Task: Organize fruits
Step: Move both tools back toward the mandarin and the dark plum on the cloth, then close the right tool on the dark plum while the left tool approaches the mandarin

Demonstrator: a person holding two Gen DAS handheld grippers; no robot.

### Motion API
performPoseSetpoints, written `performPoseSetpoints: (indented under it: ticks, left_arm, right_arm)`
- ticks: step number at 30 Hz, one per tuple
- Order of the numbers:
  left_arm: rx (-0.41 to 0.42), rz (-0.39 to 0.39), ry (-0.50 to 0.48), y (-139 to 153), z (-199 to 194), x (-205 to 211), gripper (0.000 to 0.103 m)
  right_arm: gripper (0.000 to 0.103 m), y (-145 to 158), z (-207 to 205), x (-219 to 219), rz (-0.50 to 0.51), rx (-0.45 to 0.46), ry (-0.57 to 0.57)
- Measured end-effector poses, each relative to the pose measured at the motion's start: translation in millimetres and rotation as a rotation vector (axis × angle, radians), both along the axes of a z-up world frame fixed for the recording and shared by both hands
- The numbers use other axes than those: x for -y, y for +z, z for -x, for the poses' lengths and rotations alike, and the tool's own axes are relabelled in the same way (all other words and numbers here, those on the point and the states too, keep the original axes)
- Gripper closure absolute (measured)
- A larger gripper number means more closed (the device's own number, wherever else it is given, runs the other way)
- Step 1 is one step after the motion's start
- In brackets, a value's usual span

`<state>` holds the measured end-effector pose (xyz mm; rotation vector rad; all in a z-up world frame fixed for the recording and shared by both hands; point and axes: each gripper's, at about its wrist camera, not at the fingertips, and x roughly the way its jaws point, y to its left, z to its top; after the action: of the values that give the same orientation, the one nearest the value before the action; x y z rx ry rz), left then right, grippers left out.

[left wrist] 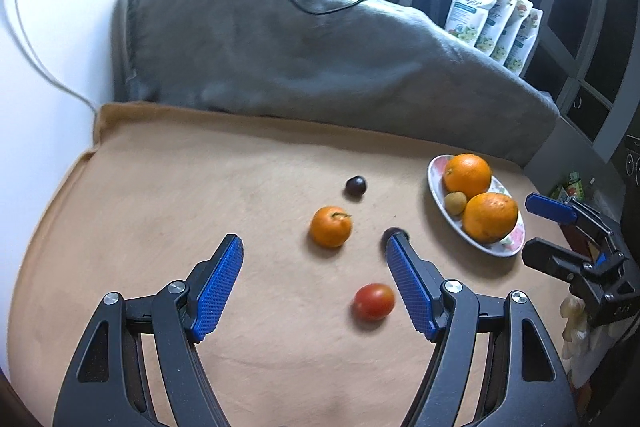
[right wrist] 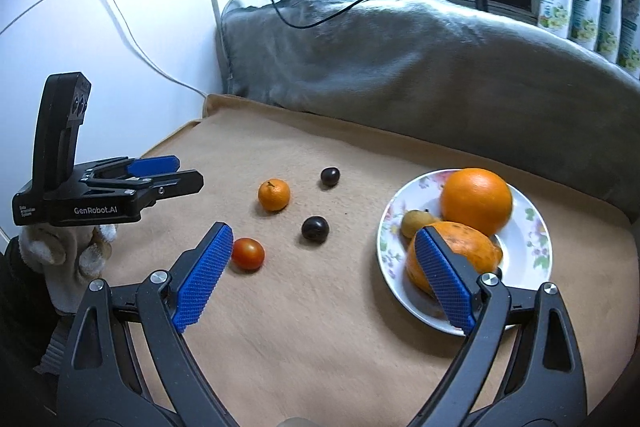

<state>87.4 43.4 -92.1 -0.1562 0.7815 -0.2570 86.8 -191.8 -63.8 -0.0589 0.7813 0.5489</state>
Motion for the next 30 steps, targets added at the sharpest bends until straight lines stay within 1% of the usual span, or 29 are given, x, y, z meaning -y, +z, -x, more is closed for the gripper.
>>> performPoseSetpoints:
  ticks: [1,3,5,7,9,13,15,20,22,28,30]
  left_arm:
    - [-0.003,0.002,0.001,-1.7,-0.5,-1.6,0.029]
    - [-0.007,0.009,-0.001,-4.3,-2.3,-3.9,0.029]
    - [-0.013,0.018,-0.009,-7.0,-4.5,-4.8,0.034]
    - [-0.025,0.026,-0.022,-10.4,-8.0,-3.4,0.039]
    - [-0.036,0.031,-0.035,-14.1,-11.6,-0.8,0.043]
    - [-0.057,0.042,-0.061,-20.7,-19.0,4.5,0.047]
    - [-0.070,0.050,-0.070,-24.0,-24.0,6.9,0.049]
    - [-0.091,0.058,-0.090,-30.4,-33.6,13.1,0.050]
    - [-0.096,0.055,-0.097,-32.4,-37.3,15.5,0.052]
    - [-0.124,0.060,-0.105,-40.6,-50.4,19.5,0.058]
    - [-0.130,0.059,-0.110,-42.6,-53.7,21.2,0.058]
  right_arm:
    - [0.013,-2.4,-2.2,-3.5,0.005,-0.009,0.009]
    - [0.021,-6.3,-4.5,-7.9,0.013,-0.023,0.020]
    - [0.022,-11.4,-8.4,-12.2,0.020,-0.038,0.029]
    - [0.026,-16.0,-11.5,-16.0,0.026,-0.054,0.036]
    - [0.037,-21.2,-15.6,-20.3,0.029,-0.076,0.048]
    - [0.045,-33.5,-26.8,-29.3,0.051,-0.103,0.063]
    - [0.051,-40.2,-33.4,-33.0,0.061,-0.119,0.065]
    - [0.056,-53.8,-46.9,-41.2,0.087,-0.137,0.081]
    - [0.059,-57.5,-50.1,-46.0,0.101,-0.140,0.090]
    - [0.063,-69.7,-55.4,-60.0,0.156,-0.141,0.101]
    - [0.065,-72.9,-56.1,-61.4,0.165,-0.146,0.099]
